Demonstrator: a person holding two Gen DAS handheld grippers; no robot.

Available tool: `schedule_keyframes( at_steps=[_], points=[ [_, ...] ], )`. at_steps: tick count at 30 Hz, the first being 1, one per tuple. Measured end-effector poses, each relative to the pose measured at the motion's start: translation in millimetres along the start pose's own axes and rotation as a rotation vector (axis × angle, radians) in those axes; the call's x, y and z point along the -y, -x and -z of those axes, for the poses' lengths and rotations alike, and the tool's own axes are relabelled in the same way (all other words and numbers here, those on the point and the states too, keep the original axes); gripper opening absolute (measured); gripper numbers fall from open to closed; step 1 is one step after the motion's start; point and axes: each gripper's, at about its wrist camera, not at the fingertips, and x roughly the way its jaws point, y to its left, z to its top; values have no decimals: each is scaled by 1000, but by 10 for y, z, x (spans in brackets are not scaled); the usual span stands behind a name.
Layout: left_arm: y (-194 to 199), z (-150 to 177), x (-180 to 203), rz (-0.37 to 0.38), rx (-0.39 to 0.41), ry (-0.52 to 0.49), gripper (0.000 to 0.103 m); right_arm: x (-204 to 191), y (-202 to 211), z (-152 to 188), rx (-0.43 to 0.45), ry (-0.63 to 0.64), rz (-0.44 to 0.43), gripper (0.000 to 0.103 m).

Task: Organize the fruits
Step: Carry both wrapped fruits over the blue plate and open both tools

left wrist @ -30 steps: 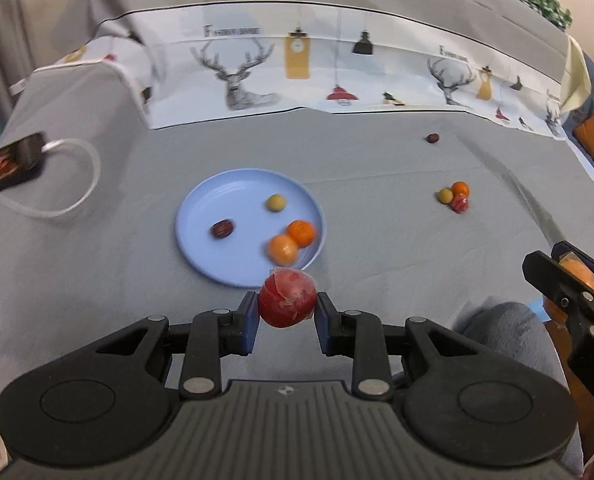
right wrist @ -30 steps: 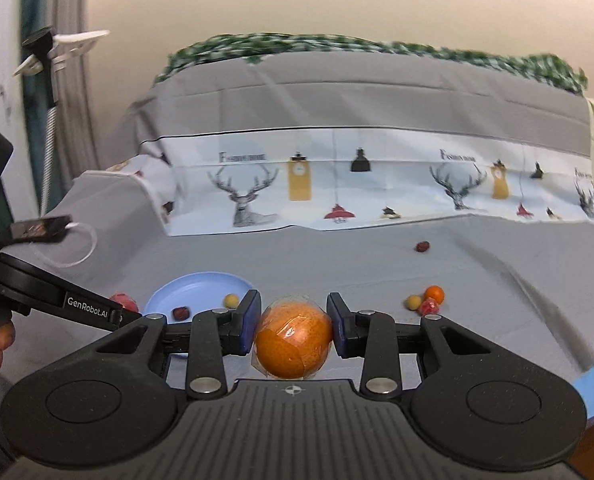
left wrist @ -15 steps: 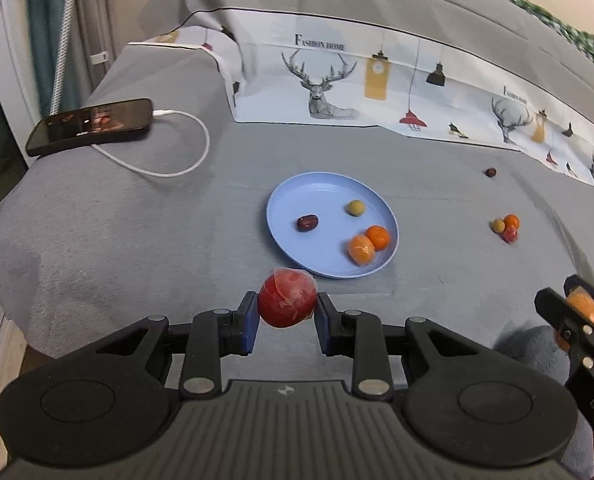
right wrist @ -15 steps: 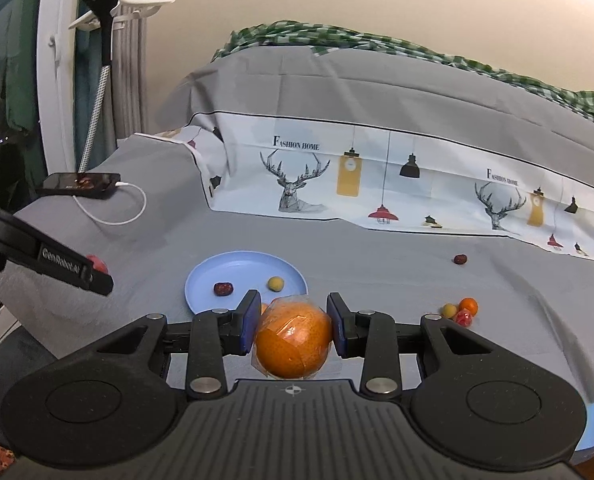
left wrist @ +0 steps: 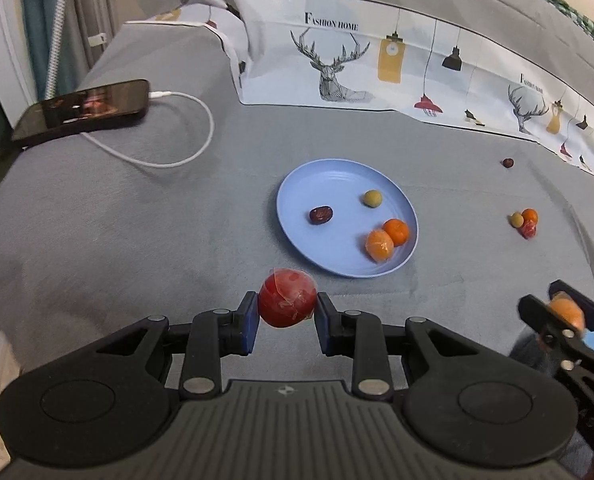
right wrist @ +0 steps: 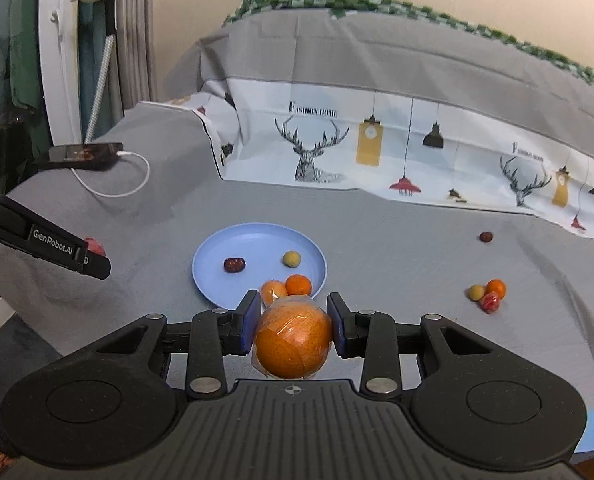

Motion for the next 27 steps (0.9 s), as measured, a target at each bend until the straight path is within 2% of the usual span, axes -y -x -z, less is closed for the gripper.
schedule_keyframes(
  at_steps=[8,15,27],
  points=[
    [-445,-363,106,18,-35,-28,33,38,-616,-176,-46,-8,-12,38],
    [-935,-724,200,31,-28,-82,33,7,-1215,-325,-50,89,-61,38],
    [-1898,-1125,331,27,-81,-123,33,-60,-2280,-439,-123,200,-117,38]
  ],
)
